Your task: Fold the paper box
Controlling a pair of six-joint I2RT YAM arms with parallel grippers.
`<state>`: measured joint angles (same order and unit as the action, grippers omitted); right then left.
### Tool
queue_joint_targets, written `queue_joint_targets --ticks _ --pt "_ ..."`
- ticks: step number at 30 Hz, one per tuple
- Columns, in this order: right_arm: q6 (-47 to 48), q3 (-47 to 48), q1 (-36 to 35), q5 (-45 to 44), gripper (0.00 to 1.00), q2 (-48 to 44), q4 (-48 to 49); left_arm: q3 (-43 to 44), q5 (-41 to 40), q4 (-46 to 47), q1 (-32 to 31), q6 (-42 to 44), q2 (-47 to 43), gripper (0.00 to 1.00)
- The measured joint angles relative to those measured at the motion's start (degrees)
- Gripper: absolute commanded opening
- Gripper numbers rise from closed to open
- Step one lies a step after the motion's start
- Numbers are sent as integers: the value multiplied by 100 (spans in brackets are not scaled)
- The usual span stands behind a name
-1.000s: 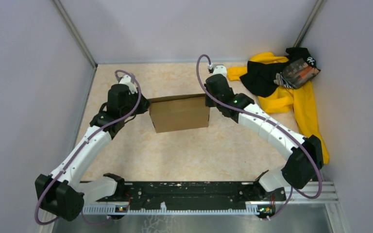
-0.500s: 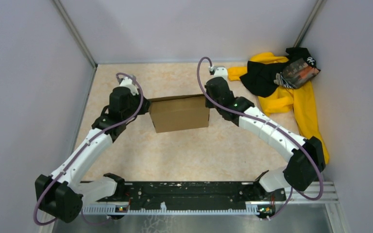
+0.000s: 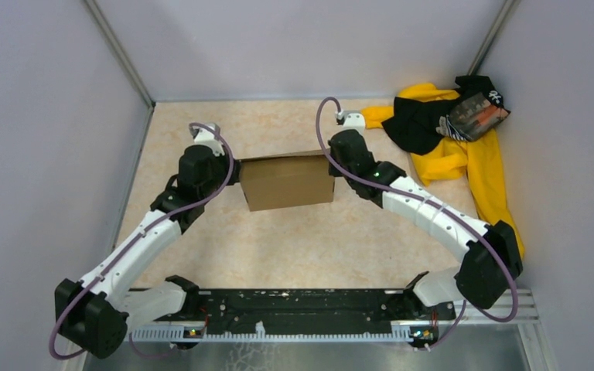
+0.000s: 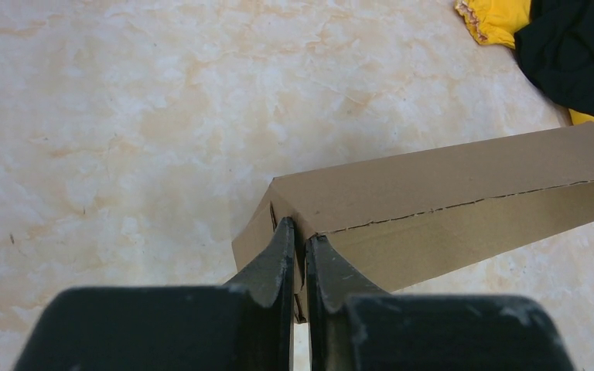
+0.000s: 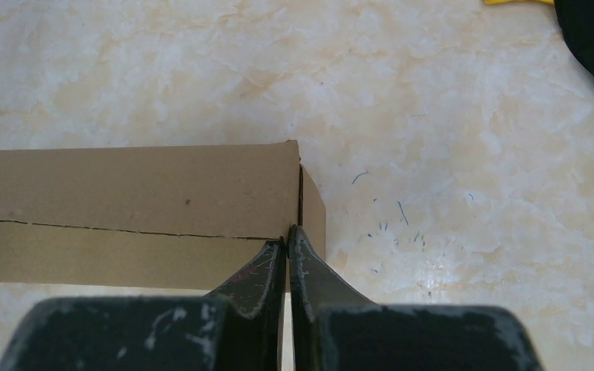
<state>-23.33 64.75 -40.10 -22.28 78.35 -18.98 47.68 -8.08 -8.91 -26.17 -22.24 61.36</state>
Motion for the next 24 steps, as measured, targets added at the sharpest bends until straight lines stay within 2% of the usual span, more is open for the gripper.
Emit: queue_joint_targets --ticks 24 --pt "-59 -291 -2 -289 0 -136 144 -566 -1029 970 -634 -127 44 0"
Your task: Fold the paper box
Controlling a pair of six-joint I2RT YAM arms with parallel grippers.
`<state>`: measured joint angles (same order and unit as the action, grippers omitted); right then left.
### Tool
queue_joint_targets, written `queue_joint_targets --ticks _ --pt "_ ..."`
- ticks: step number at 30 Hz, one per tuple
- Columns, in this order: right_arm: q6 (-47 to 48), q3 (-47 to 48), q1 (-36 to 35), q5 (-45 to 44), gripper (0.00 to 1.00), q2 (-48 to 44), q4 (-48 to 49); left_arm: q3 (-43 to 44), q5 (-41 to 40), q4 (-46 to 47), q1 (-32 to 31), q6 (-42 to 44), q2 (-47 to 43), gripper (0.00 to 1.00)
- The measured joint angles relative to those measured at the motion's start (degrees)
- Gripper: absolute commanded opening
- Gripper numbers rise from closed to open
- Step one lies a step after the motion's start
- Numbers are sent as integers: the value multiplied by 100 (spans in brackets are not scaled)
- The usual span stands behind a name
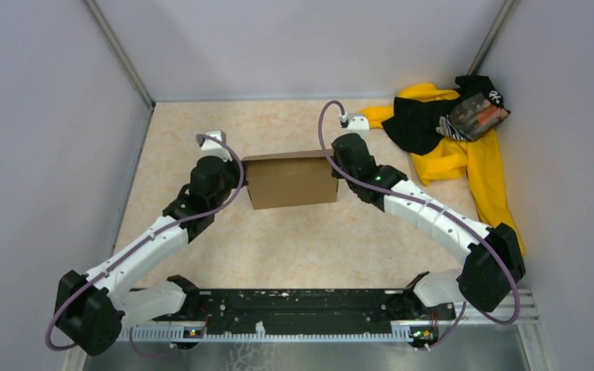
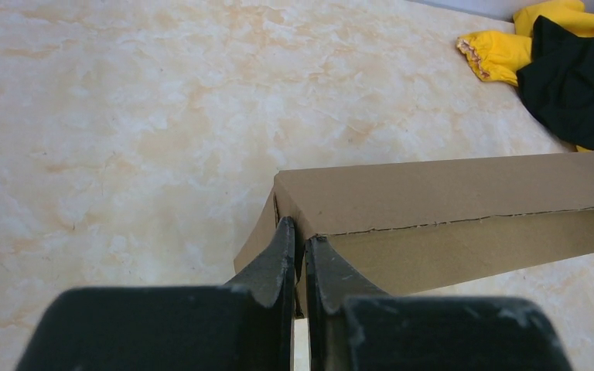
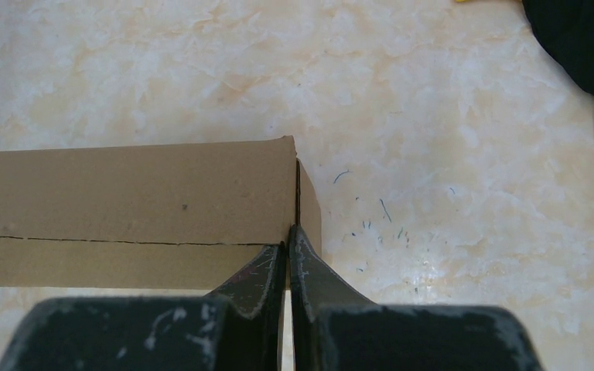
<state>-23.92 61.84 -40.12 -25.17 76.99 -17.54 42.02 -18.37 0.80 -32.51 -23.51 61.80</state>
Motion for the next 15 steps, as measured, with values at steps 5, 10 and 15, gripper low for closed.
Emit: queue_joint_targets --ticks 5,10,15 --pt "-24 -74 0 -127 0 -44 39 -149 -385 358 -225 -48 87 0" --pt "-57 -166 0 -234 0 -98 111 -339 -595 721 -343 -98 179 0" --pt "-120 -297 0 -291 0 -153 280 -542 -675 1180 -358 -157 243 0"
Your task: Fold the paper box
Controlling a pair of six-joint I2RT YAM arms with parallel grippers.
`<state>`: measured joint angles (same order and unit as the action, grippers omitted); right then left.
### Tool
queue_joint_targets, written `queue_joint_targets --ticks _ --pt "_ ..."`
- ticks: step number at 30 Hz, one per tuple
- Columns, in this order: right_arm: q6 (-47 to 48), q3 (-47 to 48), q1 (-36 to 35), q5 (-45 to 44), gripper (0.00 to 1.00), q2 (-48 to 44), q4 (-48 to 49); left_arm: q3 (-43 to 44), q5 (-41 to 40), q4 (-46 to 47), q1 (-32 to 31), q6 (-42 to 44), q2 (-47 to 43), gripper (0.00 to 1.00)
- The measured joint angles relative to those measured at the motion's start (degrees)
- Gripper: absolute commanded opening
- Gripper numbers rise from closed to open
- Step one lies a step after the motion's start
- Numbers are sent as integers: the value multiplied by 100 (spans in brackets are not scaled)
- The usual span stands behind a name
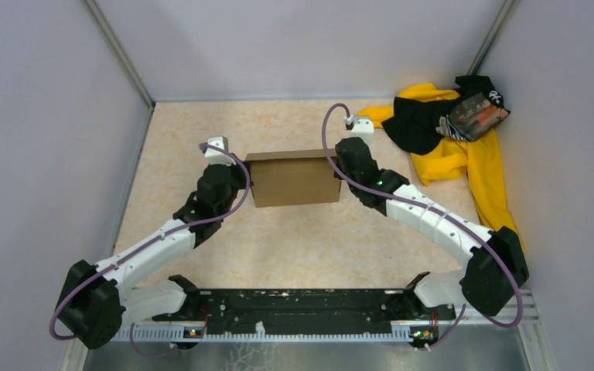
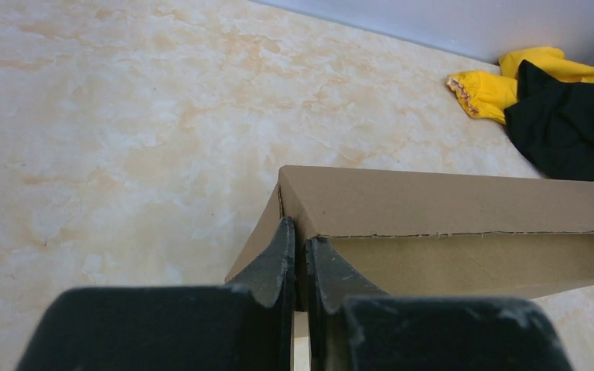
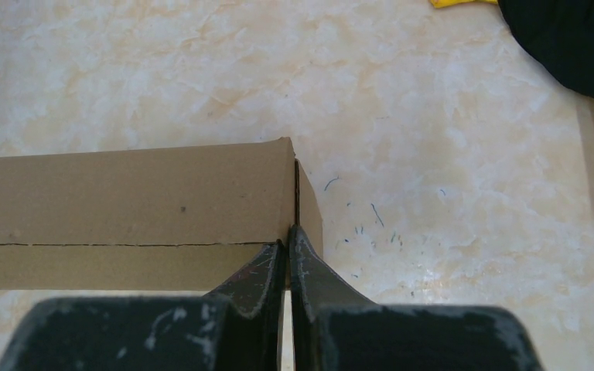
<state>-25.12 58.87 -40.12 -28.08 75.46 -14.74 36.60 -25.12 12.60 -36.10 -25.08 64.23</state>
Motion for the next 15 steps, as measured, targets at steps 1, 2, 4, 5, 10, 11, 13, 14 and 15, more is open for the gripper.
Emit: queue_joint_targets --ticks 1,2,4,5,10,11,13,14,15 --pt "-7 -15 0 -9 0 -9 17 -52 -15 111 -4 -13 11 0" --pt "-17 -42 0 -17 0 -17 50 -96 -28 205 -4 -24 22 0" --pt "-24 -83 0 -28 0 -37 107 -192 -44 413 -4 -42 55 0" --pt "-31 -118 0 -37 0 -50 153 -243 -48 514 -4 -44 70 0" --pt "-72 -332 0 -55 0 -177 369 -455 -35 887 -4 -44 61 0" --pt "-85 -391 0 -48 0 -219 431 -518 -22 975 -4 -44 35 0" --pt "-103 -531 -2 -13 0 -313 542 -643 13 1110 -15 -44 -39 0" --pt "-105 -632 -2 15 0 -380 623 -708 39 1185 -15 -44 -76 0" --pt "-107 -737 -2 37 0 -442 732 -758 59 1246 -17 -42 -107 0"
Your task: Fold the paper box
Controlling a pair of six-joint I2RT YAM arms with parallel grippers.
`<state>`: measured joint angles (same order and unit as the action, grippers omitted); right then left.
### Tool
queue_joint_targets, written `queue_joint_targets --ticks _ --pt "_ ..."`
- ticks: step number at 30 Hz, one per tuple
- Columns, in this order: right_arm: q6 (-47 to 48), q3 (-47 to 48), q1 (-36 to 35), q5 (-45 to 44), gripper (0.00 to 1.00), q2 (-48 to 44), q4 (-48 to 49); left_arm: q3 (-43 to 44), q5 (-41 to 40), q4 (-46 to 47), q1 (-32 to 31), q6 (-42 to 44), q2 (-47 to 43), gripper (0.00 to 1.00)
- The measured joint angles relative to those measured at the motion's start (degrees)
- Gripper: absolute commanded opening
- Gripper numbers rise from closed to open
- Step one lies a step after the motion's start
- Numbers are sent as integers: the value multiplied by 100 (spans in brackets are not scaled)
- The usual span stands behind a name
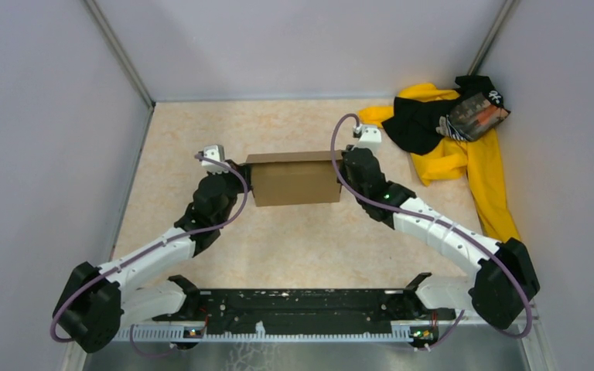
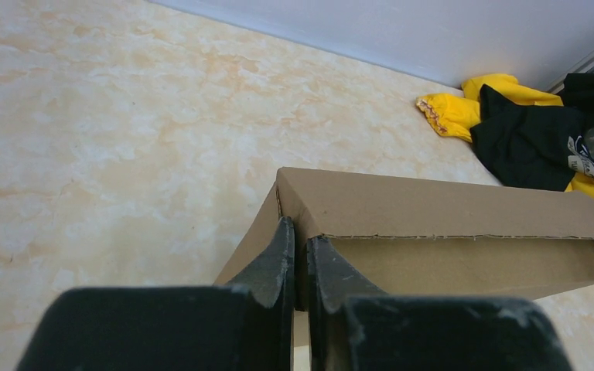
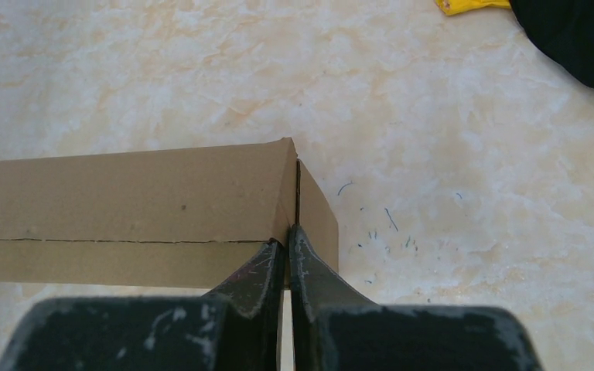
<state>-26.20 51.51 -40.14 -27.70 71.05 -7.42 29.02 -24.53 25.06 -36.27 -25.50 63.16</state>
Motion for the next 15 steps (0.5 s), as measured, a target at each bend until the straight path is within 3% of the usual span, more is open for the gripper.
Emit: queue_joint_targets --ticks 4,11,15 --pt "0 -299 0 44 0 -162 326 -72 42 162 -2 4 -35 1" --pt "0 -426 0 31 1 -208 525 -24 39 184 -2 26 15 14" --pt "-7 -426 0 28 14 -260 481 15 39 170 -2 20 52 21"
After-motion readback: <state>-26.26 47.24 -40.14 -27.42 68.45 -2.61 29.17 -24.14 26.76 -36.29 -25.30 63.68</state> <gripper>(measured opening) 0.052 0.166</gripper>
